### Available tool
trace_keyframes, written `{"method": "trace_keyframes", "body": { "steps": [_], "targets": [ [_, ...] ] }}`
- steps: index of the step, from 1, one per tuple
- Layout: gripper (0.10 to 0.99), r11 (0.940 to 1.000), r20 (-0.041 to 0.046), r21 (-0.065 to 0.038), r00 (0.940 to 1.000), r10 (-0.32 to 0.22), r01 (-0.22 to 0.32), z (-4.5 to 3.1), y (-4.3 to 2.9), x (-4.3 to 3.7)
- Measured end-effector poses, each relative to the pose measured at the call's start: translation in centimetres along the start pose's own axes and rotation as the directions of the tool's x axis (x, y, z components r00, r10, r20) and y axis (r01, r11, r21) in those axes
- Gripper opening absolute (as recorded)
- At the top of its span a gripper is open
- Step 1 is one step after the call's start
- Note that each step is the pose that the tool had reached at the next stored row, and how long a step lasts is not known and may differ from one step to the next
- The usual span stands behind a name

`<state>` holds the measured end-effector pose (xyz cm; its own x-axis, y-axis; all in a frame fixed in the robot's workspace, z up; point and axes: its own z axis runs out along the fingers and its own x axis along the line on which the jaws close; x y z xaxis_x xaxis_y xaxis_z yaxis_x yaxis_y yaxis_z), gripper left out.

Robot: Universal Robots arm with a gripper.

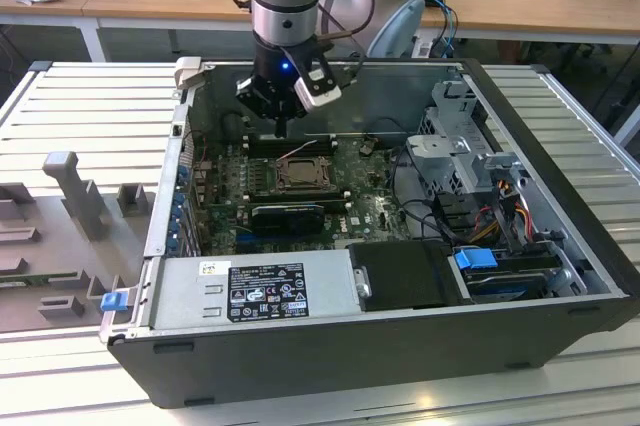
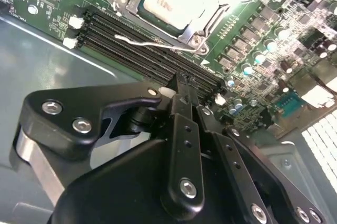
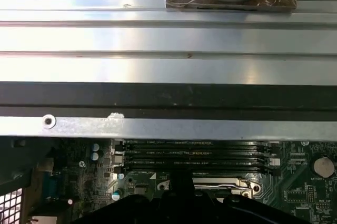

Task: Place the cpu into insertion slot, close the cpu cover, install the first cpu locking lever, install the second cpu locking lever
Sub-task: 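Install the first cpu locking lever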

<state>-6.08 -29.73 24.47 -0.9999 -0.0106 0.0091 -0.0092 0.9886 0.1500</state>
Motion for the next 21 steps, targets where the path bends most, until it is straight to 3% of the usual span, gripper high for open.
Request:
{"method": "trace_keyframes", "body": {
  "steps": [3, 9, 15, 21],
  "targets": [
    [0.106, 1.0, -0.0002, 0.0, 1.0, 0.0, 0.0, 0.56, -0.06, -0.52],
    [0.106, 1.0, 0.0003, 0.002, 1.0, -0.001, 0.001, 1.56, -0.03, -2.64],
    [0.106, 1.0, 0.0031, 0.007, 1.0, -0.001, 0.001, 1.99, 0.36, -3.13],
    [0.106, 0.9999, 0.0084, 0.009, 0.9999, -0.009, 0.009, 2.34, 0.27, -3.27]
  ]
}}
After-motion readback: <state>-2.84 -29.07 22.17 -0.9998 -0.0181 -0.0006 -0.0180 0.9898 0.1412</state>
